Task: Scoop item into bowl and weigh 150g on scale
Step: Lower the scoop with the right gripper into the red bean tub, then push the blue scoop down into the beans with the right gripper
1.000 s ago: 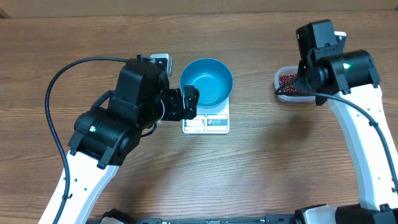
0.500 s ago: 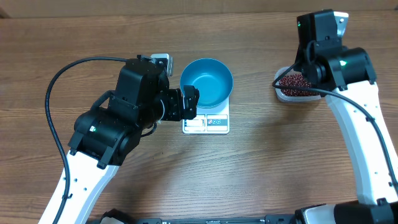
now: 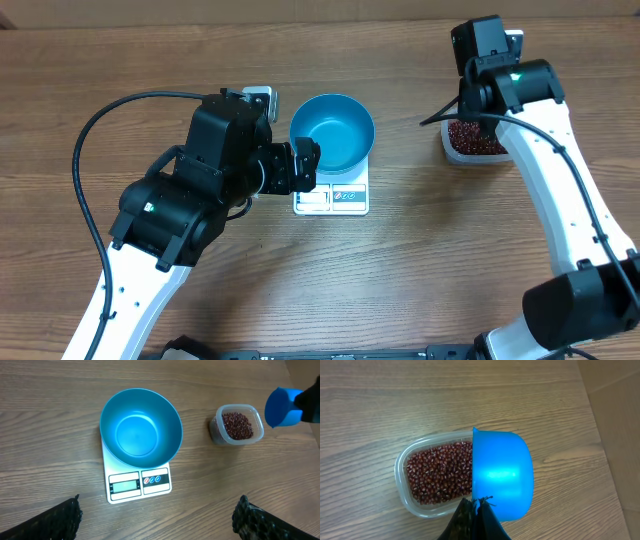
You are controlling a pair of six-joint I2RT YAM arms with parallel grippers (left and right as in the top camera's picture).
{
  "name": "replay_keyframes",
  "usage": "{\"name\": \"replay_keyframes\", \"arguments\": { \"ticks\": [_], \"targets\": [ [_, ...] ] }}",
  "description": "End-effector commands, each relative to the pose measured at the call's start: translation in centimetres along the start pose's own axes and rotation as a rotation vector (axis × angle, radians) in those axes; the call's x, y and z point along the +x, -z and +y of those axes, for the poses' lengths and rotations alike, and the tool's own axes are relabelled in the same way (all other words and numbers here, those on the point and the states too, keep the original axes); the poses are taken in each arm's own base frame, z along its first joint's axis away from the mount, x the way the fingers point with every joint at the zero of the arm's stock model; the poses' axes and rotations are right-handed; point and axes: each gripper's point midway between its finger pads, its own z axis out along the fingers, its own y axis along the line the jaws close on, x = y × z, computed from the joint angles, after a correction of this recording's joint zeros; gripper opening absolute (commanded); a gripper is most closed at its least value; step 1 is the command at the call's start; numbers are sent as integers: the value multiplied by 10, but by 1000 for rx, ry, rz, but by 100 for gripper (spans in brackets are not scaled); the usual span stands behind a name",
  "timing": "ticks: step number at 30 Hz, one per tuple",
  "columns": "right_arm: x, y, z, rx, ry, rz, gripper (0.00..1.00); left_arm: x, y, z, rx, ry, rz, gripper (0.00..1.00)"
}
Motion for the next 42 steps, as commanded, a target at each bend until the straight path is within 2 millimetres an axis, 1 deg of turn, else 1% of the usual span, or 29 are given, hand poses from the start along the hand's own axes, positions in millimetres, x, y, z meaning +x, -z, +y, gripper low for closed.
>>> {"name": "replay_keyframes", "arguments": {
  "ticks": [1, 7, 23, 27, 34, 39, 42],
  "targets": [
    [-8, -5, 0, 20, 14, -9, 4, -7, 7, -2, 4, -22, -30, 100],
    [-4, -19, 9, 29, 36, 23, 4, -7, 7, -2, 3, -22, -30, 100],
    [-2, -22, 10, 29, 42, 33, 4, -7, 7, -2, 3, -22, -30, 100],
    [3, -26, 12, 31, 55, 49, 4, -7, 7, -2, 4, -22, -30, 100],
    [6, -36, 17, 41, 79, 71, 4, -7, 7, -2, 4, -22, -30, 99],
    [2, -42, 12, 99, 112, 60, 4, -7, 7, -2, 4, -22, -30, 100],
    [1, -44, 12, 102, 172, 57, 4, -7, 7, -2, 4, -21, -30, 100]
  ]
}}
